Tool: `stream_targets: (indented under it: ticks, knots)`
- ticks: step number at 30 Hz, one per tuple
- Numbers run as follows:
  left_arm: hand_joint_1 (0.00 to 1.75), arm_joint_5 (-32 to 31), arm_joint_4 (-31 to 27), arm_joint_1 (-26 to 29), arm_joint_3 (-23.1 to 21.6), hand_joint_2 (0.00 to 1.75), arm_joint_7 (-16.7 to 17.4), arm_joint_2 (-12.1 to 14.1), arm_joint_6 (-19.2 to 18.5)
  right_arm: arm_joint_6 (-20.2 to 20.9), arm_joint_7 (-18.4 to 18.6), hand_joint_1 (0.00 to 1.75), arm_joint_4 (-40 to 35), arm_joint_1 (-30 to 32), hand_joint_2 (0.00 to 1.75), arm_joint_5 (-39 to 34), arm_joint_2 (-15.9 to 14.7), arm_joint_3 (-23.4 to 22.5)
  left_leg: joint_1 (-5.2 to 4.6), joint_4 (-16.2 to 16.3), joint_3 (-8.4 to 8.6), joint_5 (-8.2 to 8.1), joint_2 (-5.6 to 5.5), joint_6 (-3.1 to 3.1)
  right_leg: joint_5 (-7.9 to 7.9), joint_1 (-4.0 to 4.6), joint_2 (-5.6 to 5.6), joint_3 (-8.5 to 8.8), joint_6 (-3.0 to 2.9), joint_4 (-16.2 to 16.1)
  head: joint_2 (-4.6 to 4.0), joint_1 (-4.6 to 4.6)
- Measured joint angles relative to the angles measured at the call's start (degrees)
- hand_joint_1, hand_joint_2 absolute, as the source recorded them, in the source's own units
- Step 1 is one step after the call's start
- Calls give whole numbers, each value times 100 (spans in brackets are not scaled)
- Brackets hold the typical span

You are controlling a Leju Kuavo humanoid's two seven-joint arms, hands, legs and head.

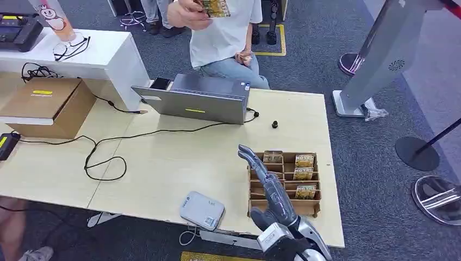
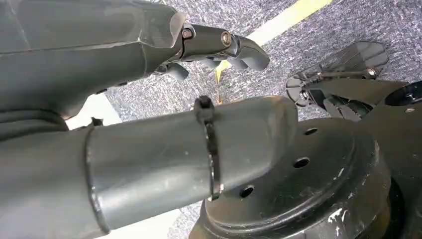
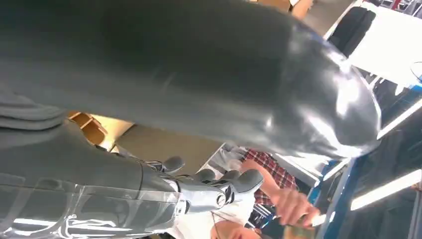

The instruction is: Pass the card to the sensor for recognition and then transmit it.

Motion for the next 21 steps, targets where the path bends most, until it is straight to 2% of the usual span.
stream_targets:
  ticks: [4, 10, 15, 21]
  knots:
    - [0, -74, 0, -4, 2, 0, 0, 4, 37, -114, 2, 0, 9, -41, 0, 136, 0, 0, 0, 0, 0, 0, 0, 0, 0, 0, 0, 0, 0, 0, 0, -2]
    - [0, -210, 4, -71, 2, 0, -59, 50, 223, -633, 68, 0, 114, -325, 0, 847, 0, 0, 0, 0, 1, 4, 1, 1, 3, 0, 0, 0, -1, 1, 0, -2]
    - [0, -286, 18, -131, -2, 0, -63, 77, 286, -1217, 295, 0, 297, -765, 0, 1839, 0, 13, 0, 0, 2, 7, 1, -3, 5, 0, 1, 0, -1, 1, 0, -2]
    - [0, -374, 44, -225, -107, 0, -52, 103, 332, -1587, 610, 0, 674, -1265, 0, 2415, 46, 26, 0, 0, 1, 9, 0, -1, 5, 0, 0, 1, -1, 1, 0, -2]
